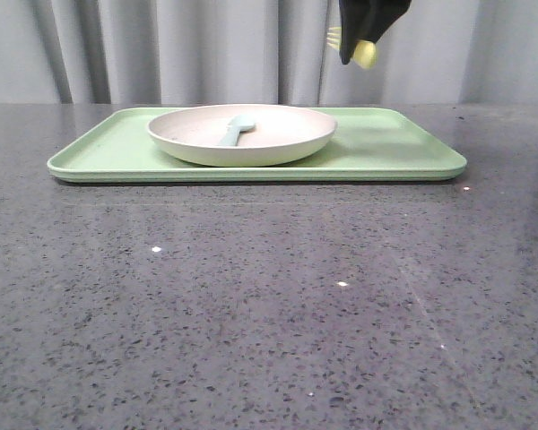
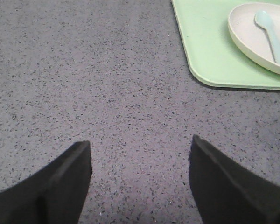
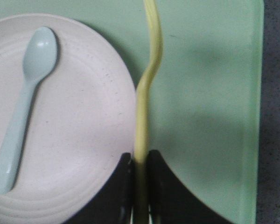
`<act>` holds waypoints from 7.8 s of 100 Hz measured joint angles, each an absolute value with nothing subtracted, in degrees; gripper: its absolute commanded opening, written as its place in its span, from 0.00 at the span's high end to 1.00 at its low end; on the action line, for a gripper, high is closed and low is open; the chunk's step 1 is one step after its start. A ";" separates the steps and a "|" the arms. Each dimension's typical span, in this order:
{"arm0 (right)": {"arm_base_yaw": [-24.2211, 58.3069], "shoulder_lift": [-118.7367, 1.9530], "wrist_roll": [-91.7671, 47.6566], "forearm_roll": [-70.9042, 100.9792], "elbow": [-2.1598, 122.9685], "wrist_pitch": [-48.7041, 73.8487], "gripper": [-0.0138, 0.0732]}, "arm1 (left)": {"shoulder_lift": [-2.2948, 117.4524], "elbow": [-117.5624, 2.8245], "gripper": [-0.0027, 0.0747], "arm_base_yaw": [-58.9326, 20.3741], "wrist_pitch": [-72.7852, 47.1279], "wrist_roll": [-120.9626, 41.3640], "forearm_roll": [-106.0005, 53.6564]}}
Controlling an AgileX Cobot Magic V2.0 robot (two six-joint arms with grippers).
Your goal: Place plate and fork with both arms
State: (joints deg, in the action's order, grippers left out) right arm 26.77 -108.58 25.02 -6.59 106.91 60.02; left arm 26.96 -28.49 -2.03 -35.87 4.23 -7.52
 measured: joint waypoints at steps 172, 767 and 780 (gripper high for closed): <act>21.90 -105.45 19.69 1.59 82.16 39.64 0.94 | 26.96 -28.49 0.40 -2.03 -35.87 4.23 -7.52; 14.31 -26.62 19.69 -15.65 35.53 51.25 0.98 | -0.18 -0.03 0.99 -6.17 -4.49 4.23 6.45; 14.31 -26.62 19.69 -15.65 35.53 51.25 0.98 | -0.18 -0.03 0.99 -6.42 -4.09 4.23 6.58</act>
